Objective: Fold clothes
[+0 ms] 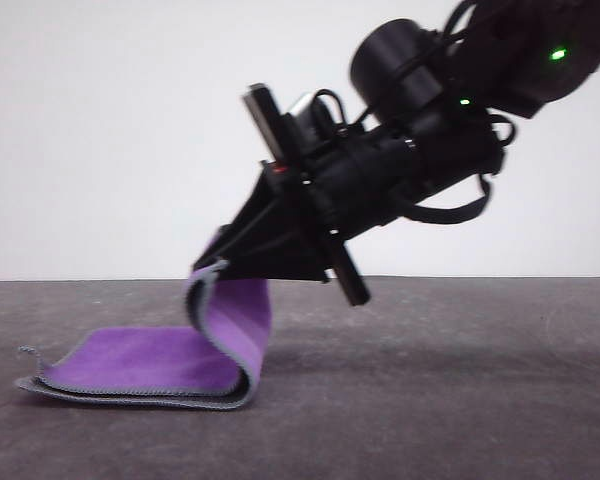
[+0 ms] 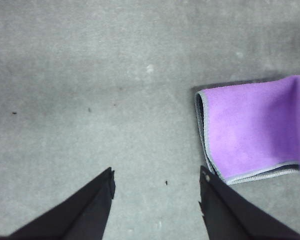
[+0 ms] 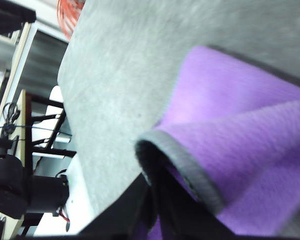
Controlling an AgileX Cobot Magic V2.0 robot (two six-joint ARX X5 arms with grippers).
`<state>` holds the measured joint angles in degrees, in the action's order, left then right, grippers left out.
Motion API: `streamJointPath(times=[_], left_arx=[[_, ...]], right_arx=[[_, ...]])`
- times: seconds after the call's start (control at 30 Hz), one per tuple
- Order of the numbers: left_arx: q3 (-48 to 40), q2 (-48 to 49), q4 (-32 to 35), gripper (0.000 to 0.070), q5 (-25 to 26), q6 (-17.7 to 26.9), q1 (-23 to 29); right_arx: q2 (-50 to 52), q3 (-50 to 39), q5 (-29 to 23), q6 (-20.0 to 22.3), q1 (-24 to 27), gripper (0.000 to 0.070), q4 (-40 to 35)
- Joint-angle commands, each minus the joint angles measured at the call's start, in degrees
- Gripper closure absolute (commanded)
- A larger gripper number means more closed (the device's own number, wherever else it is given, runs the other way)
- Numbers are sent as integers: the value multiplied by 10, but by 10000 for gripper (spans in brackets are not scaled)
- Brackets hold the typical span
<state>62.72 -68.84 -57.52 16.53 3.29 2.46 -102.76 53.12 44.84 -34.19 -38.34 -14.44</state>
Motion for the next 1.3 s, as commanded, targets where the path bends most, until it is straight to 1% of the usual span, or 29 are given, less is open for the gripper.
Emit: streamJointPath(times=[0.0,0.43,0.6,0.8,0.87,0.9,1.0,1.07,1.1,1.27], left_arx=[[4,-5,4,375,0,-6,0],[4,-5,4,375,0,-8,0],[4,-5,5,375,0,-8,0],[4,-5,5,375,0,-8,0],[4,-5,5,375,0,-8,0],[4,-5,5,375,0,-8,0],[4,-5,5,375,0,-8,0],[4,-5,5,375,0,-8,0],[4,-5,5,375,0,-8,0],[4,-5,5,375,0,-8,0]], right_arx=[[-21,17,1,-11,-11,694,-5],[-99,99,1,-27,-51,694,-5],[-104,104,-11,-27,-57,694,-6],[-104,104,-13,-26,-58,693,-6],[-104,104,-11,-24,-58,654,-6],[-104,104,-8,-24,-58,608,-6],[-104,104,9,-23,-58,440,-17],[-104,104,17,-24,-60,377,-27],[-104,105,17,-26,-60,367,-29],[-104,105,17,-27,-61,367,-31]])
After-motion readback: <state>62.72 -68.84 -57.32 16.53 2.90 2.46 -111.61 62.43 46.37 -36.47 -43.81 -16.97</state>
